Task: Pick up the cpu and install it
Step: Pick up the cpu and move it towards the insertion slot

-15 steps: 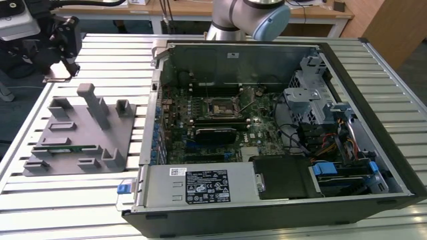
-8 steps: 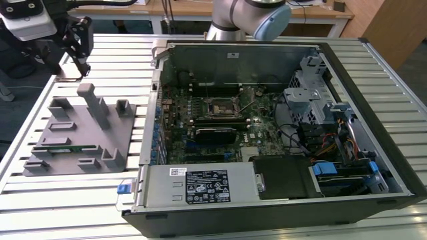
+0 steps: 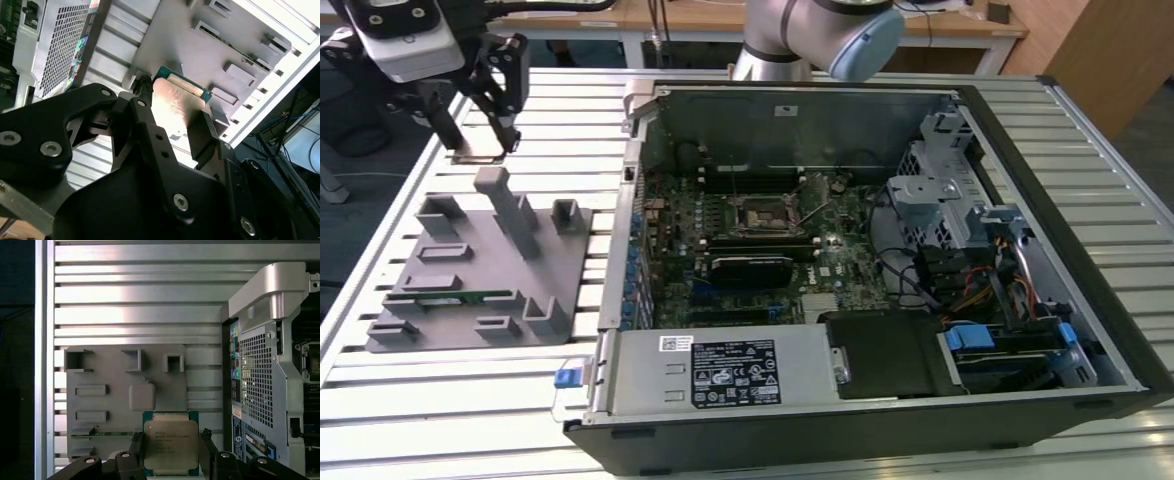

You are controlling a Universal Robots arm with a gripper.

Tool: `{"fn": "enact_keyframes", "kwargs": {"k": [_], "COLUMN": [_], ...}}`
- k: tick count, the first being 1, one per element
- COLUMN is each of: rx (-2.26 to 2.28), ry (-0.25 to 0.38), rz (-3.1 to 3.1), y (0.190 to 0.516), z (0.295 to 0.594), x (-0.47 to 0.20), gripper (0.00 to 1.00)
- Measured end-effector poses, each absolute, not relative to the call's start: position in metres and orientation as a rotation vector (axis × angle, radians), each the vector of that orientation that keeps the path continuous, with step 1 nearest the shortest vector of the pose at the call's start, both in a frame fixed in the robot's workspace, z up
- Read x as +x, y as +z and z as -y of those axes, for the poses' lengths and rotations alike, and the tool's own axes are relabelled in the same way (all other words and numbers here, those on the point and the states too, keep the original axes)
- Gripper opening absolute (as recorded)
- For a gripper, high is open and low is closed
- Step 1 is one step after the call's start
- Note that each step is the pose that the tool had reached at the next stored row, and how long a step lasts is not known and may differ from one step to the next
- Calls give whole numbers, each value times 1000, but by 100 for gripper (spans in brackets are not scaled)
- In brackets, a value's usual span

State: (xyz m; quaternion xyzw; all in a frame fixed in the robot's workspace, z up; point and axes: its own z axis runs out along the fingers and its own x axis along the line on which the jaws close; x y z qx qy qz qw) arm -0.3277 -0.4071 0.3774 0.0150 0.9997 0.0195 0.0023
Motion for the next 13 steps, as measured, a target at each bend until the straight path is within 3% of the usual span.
{"fn": "enact_keyframes", "kwargs": {"k": [13], "rx": [47], "ry": [61], "rz": [-3136], "y": [377], "z": [407], "x": [-293], "gripper": [53]}}
